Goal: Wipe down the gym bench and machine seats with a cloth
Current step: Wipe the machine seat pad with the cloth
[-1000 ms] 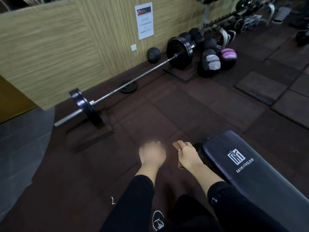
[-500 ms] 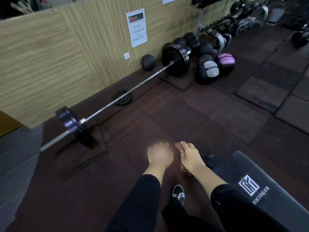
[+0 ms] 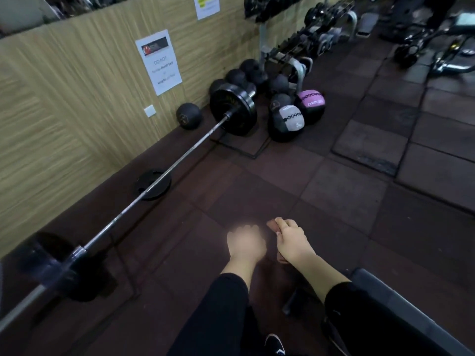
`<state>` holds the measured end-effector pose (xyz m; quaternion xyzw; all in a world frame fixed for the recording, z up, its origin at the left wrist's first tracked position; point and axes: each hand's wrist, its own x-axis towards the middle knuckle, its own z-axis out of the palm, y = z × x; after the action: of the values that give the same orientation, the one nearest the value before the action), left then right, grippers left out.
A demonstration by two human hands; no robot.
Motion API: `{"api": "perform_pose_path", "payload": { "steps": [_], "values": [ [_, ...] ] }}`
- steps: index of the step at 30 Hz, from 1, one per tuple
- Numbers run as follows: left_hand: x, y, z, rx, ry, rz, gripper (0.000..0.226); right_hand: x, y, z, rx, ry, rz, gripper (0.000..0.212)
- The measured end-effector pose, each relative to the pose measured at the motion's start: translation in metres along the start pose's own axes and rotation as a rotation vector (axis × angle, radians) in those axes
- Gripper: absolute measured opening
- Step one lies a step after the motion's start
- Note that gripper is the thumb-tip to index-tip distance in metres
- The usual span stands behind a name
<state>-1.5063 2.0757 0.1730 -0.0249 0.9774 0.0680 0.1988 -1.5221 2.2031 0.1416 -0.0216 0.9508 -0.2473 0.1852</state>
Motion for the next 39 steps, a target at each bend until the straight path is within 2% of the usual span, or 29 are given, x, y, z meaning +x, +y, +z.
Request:
{"api": "perform_pose_path", "payload": {
  "steps": [9,17,22,29,33,39],
  "values": [
    [0.161,0.005,-0.068,0.129,-0.005,0.217,0.031,0.127,-0.012,-0.043,0.044,0.104,0.236,0.047],
    [0.252,0.071,-0.101,0.246,-0.035,0.501,0.033,0.178,0.019,-0.087,0.178,0.302,0.484,0.039],
    [0.296,0.156,-0.105,0.34,-0.066,0.691,0.033,0.198,0.078,-0.125,0.247,0.404,0.662,0.039],
    [0.334,0.316,-0.096,0.467,-0.144,0.945,0.032,0.205,0.191,-0.194,0.315,0.482,0.885,0.039],
    [0.334,0.409,-0.087,0.522,-0.14,1.12,0.034,0.183,0.25,-0.229,0.343,0.55,0.99,0.041],
    [0.305,0.522,-0.065,0.589,-0.148,1.409,0.032,0.137,0.321,-0.257,0.503,0.666,1.254,0.054]
  ]
}}
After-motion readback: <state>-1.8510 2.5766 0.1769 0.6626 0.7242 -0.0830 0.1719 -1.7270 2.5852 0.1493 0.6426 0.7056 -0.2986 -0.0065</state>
